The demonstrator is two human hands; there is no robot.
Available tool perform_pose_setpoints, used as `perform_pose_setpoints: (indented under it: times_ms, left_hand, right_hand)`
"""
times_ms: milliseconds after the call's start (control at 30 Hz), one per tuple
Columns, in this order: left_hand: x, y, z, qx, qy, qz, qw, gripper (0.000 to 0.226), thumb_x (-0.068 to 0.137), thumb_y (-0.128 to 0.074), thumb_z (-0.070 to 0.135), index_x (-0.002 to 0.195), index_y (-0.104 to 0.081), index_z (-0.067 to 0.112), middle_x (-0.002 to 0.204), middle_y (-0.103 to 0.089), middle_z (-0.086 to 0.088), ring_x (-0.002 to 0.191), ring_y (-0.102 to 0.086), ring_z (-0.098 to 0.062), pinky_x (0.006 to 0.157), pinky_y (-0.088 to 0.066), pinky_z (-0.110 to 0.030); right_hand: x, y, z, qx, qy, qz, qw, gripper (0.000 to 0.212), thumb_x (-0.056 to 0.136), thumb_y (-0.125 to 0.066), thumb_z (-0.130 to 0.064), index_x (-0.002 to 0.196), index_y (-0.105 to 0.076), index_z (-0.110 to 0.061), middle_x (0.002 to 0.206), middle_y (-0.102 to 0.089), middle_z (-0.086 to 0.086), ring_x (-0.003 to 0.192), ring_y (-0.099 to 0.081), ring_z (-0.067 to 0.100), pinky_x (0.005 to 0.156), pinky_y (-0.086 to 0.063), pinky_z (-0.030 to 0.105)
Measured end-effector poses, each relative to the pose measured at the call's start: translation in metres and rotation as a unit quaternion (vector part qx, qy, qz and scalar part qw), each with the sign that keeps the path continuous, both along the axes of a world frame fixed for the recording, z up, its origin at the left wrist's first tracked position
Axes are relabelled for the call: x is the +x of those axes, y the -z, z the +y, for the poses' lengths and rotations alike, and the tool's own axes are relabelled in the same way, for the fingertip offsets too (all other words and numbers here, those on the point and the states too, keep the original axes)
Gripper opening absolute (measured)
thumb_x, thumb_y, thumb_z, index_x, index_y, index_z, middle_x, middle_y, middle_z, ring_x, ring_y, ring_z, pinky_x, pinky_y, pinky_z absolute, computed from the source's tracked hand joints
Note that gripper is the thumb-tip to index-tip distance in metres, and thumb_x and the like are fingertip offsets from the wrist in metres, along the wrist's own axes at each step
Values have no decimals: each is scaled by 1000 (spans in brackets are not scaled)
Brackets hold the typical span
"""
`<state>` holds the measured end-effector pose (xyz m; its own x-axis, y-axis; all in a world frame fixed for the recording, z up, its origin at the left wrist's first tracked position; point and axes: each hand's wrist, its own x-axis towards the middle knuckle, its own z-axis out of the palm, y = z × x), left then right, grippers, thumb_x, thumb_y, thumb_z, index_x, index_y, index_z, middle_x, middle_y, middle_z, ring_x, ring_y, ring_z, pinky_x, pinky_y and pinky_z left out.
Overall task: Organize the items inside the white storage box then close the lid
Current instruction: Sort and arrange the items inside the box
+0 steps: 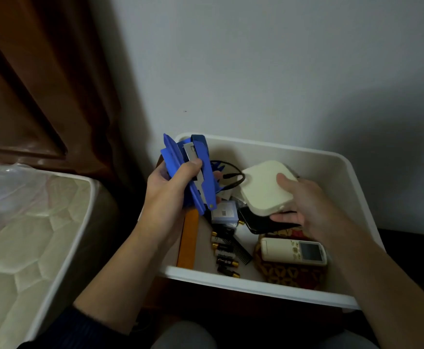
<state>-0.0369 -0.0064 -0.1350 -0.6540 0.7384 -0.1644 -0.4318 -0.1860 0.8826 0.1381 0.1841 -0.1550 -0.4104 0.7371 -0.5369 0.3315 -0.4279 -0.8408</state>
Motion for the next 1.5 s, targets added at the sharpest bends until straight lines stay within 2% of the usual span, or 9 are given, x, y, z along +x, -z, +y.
perform_pose_setpoints:
  times_ms: [200, 667, 833, 1000, 1033, 1133, 1233, 1367, 1500]
  left_hand:
    - [1, -7, 0, 52, 78, -63, 994, 52, 100, -64, 30, 141, -56, 0, 132, -64, -36, 119, -71, -44, 70, -62, -41]
    - [4, -18, -2, 61, 163, -144, 974, 36, 90, -65, 27, 122, -72, 12, 118, -71, -25, 107, -75, -44, 58, -62, -37]
    - [3, -15, -1, 53, 163, -104, 980, 53, 88, -71, 25, 136, -61, 7, 123, -65, -35, 112, -70, -50, 62, -63, -40]
    - [0, -18, -2, 118, 98, -122, 980, 37, 93, -61, 28, 124, -69, 9, 110, -73, -22, 107, -75, -39, 60, -61, -37]
    - [-1, -19, -2, 130, 93, -128, 979, 33, 94, -61, 29, 119, -72, 12, 110, -73, -20, 108, -74, -38, 61, -61, -36]
    - [-1, -19, -3, 129, 77, -130, 980, 29, 96, -59, 29, 115, -75, 14, 112, -71, -18, 111, -72, -39, 62, -61, -36]
    - [-1, -16, -3, 113, 81, -110, 984, 32, 96, -60, 29, 122, -70, 12, 114, -72, -19, 115, -71, -43, 63, -60, -37]
    - [-1, -15, -3, 112, 85, -102, 985, 44, 95, -62, 29, 134, -59, 9, 118, -70, -19, 117, -70, -45, 64, -61, -38]
    - [-2, -14, -2, 114, 83, -103, 985, 40, 96, -61, 28, 131, -61, 10, 117, -71, -18, 117, -70, -45, 64, -61, -38]
  right_hand:
    - [-11, -9, -12, -12, 25, 124, 992, 33, 105, -63, -38, 125, -65, -12, 109, -77, 18, 77, -78, 26, 60, -62, 35]
    - [-43, -22, -40, 16, -100, 212, 972, 25, 111, -52, -28, 127, -64, -12, 94, -79, 13, 81, -78, 25, 76, -64, 38]
    - [-36, -22, -39, -18, -86, 233, 968, 33, 110, -53, -34, 125, -72, -11, 107, -79, 21, 89, -79, 32, 83, -64, 47]
    - [-30, -1, -52, 99, -167, 50, 980, 18, 108, -53, -22, 112, -71, -21, 107, -78, 4, 85, -77, 14, 82, -66, 42]
    - [-26, 5, -56, 193, -267, -31, 944, 13, 105, -59, -25, 108, -70, -32, 104, -76, -5, 84, -73, 4, 82, -65, 36]
    - [-21, 24, -69, 405, -573, -147, 697, 32, 98, -66, -19, 124, -66, -38, 121, -67, -13, 111, -63, 5, 95, -54, 31]
    - [-33, 38, -74, 529, -648, -182, 517, 44, 101, -59, -10, 143, -53, -23, 140, -52, 6, 130, -47, 26, 100, -46, 43]
    - [-45, 42, -75, 564, -668, -239, 423, 48, 104, -57, -18, 151, -47, -26, 151, -42, 11, 139, -38, 31, 102, -48, 47]
    - [-45, 48, -76, 529, -707, -267, 387, 42, 106, -54, -25, 148, -50, -28, 152, -36, 17, 141, -33, 39, 86, -47, 44]
